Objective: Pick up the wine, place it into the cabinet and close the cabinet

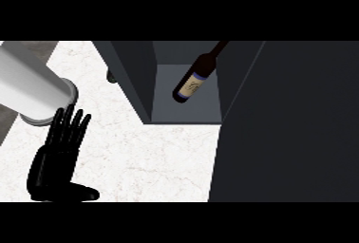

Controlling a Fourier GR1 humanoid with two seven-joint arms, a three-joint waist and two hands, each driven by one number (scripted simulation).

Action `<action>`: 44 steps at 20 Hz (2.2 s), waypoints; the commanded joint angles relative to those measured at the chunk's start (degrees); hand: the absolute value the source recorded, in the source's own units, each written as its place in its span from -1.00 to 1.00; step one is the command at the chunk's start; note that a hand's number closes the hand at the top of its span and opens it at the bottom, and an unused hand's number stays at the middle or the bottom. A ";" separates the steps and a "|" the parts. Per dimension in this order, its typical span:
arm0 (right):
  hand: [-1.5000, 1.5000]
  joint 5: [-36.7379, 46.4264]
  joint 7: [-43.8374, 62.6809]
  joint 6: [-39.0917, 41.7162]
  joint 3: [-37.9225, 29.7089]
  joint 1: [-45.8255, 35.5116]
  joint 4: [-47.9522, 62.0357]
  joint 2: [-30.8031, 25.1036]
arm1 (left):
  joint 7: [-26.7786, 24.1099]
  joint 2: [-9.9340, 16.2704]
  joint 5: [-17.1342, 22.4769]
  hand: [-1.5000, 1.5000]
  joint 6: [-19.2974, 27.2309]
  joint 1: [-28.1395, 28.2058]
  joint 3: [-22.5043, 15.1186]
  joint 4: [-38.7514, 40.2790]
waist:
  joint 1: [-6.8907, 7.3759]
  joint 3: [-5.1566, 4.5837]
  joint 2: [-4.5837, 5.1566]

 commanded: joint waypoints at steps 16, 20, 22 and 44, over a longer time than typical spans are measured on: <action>1.00 -1.55 12.09 0.63 7.34 -10.71 -7.55 10.40 | 4.26 8.89 7.66 -1.00 -10.18 1.07 10.01 -0.14 | 1.36 -0.20 0.47; 1.00 -4.39 13.83 1.94 5.06 -14.79 -4.97 12.90 | 5.00 8.92 8.11 -1.00 -10.46 1.26 10.09 0.15 | 2.98 -0.28 0.88; 1.00 -4.71 13.46 2.12 4.03 -16.65 -3.86 14.58 | 4.17 10.53 7.54 -1.00 -12.50 1.40 11.15 0.92 | 3.76 -0.34 0.95; 1.00 -10.00 34.92 -5.03 -10.63 -70.42 41.84 47.32 | 4.81 10.73 9.49 -1.00 -16.45 1.45 16.14 6.12 | 1.68 0.07 0.56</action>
